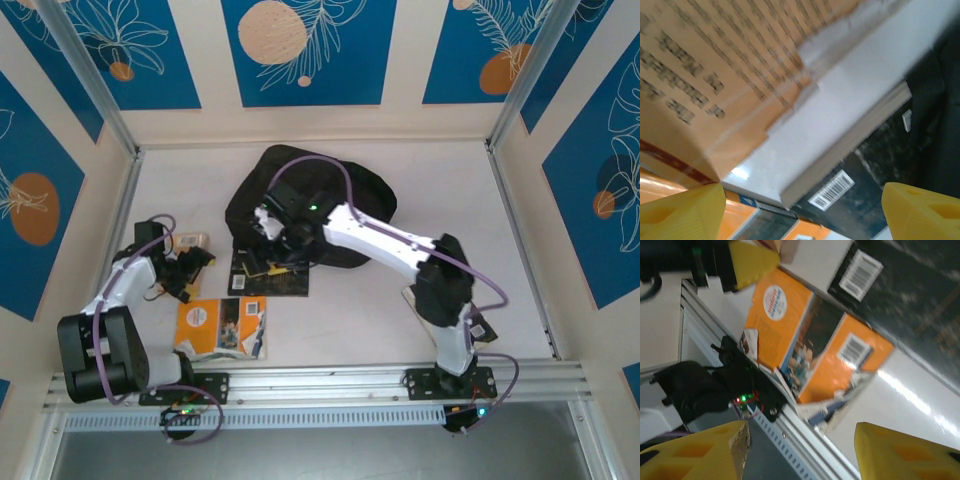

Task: Pack the student bag
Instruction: Pick up the book from the middle-left of the table.

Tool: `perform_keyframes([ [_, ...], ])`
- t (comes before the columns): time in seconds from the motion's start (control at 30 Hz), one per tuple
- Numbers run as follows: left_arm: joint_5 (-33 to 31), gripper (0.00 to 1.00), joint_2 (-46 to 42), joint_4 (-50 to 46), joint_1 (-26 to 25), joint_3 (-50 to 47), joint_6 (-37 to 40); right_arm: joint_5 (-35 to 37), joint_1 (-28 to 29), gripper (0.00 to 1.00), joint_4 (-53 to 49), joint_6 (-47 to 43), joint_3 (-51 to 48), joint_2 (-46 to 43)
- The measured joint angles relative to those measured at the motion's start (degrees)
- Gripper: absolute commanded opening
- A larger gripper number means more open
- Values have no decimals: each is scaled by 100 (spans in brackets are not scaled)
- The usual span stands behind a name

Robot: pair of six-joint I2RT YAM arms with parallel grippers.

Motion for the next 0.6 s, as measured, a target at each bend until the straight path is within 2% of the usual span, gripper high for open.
perform_keyframes([
  [0.1,205,75,-195,-15,-35,2,24,85,0,47,-61,188,695,627],
  [0.17,83,75,-310,-249,-92,199,199,177,0,45,-111,313,990,896],
  [0.27,-372,82,-413,-590,-138,750,555,321,-4,45,-157,424,1110,1027],
  [0.43,-1674,98,-428,-894,-105,1392,861,407,-4,46,-289,444,1097,1029],
  [0.6,-2378,100,9,-831,234,1408,855,387,-7,49,-297,396,748,951],
])
